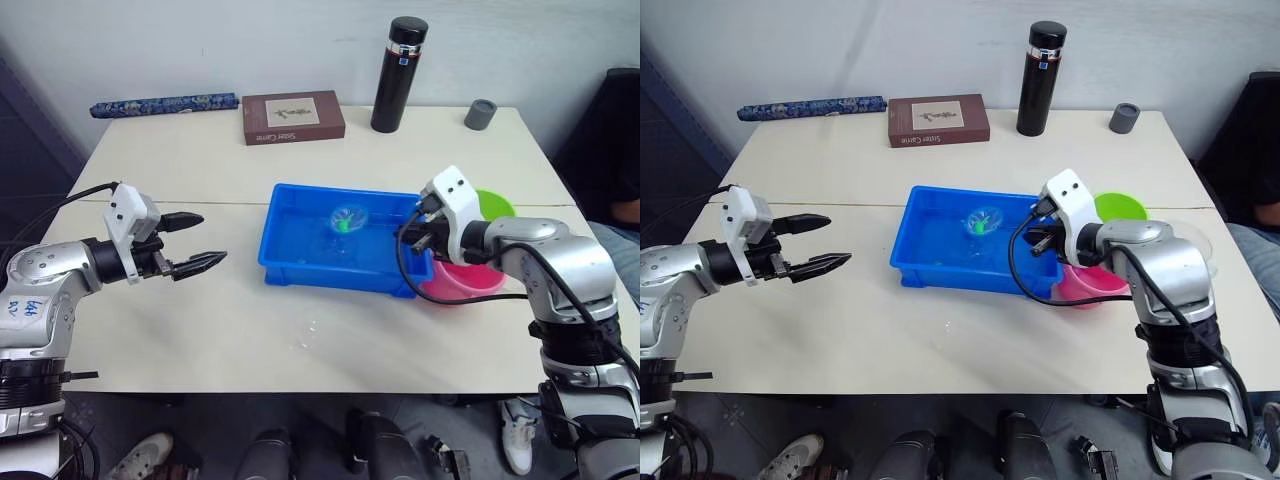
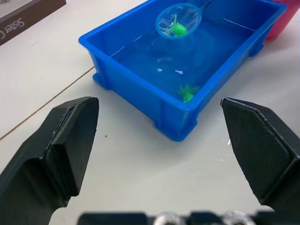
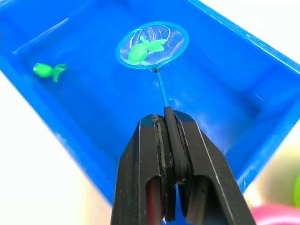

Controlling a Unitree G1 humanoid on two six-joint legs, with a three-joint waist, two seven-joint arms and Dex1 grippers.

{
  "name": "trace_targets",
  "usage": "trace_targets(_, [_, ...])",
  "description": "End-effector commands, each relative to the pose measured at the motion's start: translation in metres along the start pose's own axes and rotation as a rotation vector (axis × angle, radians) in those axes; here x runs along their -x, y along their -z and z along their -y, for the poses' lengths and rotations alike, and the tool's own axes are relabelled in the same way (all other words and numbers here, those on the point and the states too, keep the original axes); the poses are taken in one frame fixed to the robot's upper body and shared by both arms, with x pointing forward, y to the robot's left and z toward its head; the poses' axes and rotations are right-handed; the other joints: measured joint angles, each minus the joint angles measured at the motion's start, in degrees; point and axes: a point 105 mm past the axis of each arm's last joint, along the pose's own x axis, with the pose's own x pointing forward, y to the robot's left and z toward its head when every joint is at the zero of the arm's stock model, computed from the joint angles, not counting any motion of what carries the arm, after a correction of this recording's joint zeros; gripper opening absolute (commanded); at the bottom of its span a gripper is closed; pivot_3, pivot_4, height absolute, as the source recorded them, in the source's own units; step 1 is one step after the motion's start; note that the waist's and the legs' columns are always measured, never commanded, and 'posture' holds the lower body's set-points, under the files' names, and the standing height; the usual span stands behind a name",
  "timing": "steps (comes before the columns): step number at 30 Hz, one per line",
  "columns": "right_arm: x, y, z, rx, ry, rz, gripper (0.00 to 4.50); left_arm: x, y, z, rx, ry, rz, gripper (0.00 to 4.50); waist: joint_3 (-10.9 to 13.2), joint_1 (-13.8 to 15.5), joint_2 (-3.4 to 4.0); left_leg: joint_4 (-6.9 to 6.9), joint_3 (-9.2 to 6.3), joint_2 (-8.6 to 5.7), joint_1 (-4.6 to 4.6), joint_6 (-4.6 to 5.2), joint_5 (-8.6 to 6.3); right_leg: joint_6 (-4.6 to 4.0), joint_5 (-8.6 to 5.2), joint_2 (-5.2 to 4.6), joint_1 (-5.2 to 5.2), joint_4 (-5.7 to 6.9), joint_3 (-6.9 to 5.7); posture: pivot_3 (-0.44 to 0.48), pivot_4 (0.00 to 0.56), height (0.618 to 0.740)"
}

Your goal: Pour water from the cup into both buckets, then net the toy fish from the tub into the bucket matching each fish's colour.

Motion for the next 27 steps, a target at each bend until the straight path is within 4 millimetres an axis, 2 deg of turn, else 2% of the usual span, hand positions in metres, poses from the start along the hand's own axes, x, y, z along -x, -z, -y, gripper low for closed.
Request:
trace_targets(1, [0.023,-0.015,0.0,0.003,0.0,0.084,0.0,-0.006,-0.01,-0.002,-0.042,0.024,0.03,4.48,0.0,0.0,0.0,-0.01,0.0,0.0,-0.01,0.0,0.0,0.0,0.0,0.0,-0.02,0.0,0.0,0.0,0.15,0.74])
trace_targets(4, [0.033,-0.017,0.001,-0.007,0.006,0.109,0.0,-0.011,-0.013,-0.002,-0.048,0.046,0.043,4.48,0.0,-0.1,0.0,-0.02,0.01,0.0,-0.03,0.0,0.0,0.0,0.0,0.0,-0.02,-0.03,0.0,0.0,0.15,0.74])
trace_targets(8, [0.059,-0.02,0.015,-0.014,0.065,0.149,0.0,-0.024,-0.022,-0.003,-0.06,0.09,0.074,4.48,0.0,0.4,0.0,0.01,-0.01,0.0,-0.06,0.01,0.0,0.0,0.0,-0.01,-0.02,-0.02,-0.04,0.0,0.15,0.74])
trace_targets(14, [0.105,-0.021,0.055,-0.039,0.272,0.186,0.0,-0.043,-0.031,-0.005,-0.086,0.152,0.102,4.48,0.0,0.4,0.0,0.05,-0.01,-0.03,-0.13,0.03,0.01,0.03,0.01,-0.02,-0.03,-0.06,-0.06,0.0,0.15,0.74])
trace_targets(17, [0.121,-0.017,0.07,-0.046,0.36,0.18,0.0,-0.051,-0.033,-0.006,-0.094,0.175,0.111,4.48,0.0,0.3,0.0,0.04,0.0,-0.03,-0.15,0.03,0.01,0.03,0.02,0.0,-0.06,-0.04,-0.06,0.0,0.15,0.74])
trace_targets(20, [0.13,-0.01,0.08,-0.042,0.418,0.153,0.0,-0.057,-0.036,-0.005,-0.097,0.201,0.123,4.48,0.0,0.2,0.0,0.04,0.02,-0.03,-0.15,0.03,0.01,0.03,0.02,0.01,-0.06,-0.03,-0.05,0.0,0.15,0.74])
trace_targets(27, [0.125,0.008,0.091,0.032,0.503,0.059,0.0,-0.068,-0.038,-0.005,-0.105,0.239,0.126,4.48,0.0,0.2,0.0,0.08,0.05,-0.04,-0.21,0.03,0.02,0.04,0.02,0.02,-0.13,0.02,-0.04,0.0,0.15,0.74])
